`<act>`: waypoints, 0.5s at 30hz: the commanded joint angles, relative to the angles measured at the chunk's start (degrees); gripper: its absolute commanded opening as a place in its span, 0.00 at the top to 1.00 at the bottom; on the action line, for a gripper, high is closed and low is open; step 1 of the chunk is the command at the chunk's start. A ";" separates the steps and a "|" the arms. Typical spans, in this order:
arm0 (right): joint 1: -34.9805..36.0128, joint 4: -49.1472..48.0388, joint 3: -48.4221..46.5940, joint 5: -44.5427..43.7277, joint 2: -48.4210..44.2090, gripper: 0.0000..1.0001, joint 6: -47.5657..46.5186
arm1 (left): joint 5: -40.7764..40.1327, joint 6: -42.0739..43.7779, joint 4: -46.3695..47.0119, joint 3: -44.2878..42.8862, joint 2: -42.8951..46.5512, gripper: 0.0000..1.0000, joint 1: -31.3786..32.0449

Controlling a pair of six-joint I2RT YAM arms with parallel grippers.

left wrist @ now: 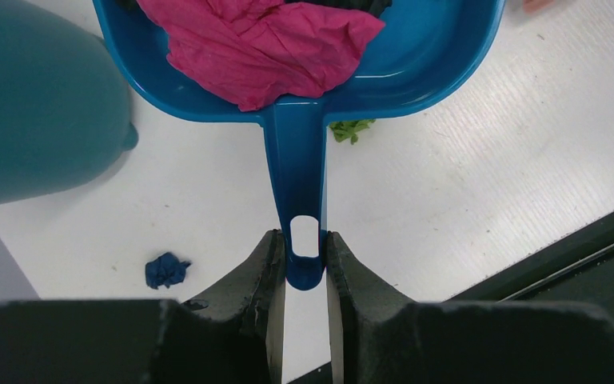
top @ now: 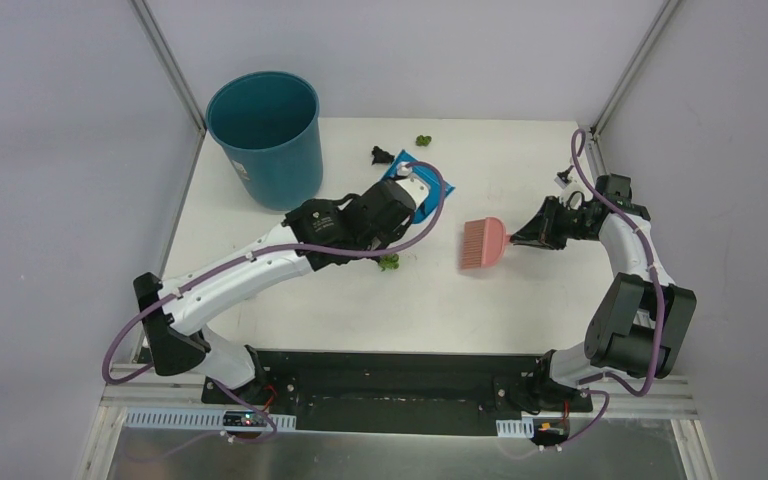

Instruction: Sweep away the paper scraps from the table

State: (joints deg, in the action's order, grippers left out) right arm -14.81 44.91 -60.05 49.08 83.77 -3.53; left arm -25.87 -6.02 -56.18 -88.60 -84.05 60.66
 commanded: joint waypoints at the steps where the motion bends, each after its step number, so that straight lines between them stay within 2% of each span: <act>1: -0.08 -0.03 -0.55 3.02 -0.40 1.00 -1.48 | -2.78 1.14 -5.32 -4.85 3.20 1.00 -2.07; 8: 0.18 0.55 -0.93 3.30 0.40 1.00 -1.65 | -5.74 1.74 -9.84 -9.65 5.08 1.00 -5.88; 15: 0.22 0.88 -0.86 3.30 -0.04 1.00 -1.89 | -6.55 2.59 -14.86 -15.74 5.51 1.00 -12.60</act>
State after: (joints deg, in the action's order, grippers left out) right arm -14.79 46.15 -60.05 50.22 84.29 -4.16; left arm -30.11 -4.93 -67.85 -99.70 -80.55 51.03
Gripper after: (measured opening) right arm 0.092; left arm 0.204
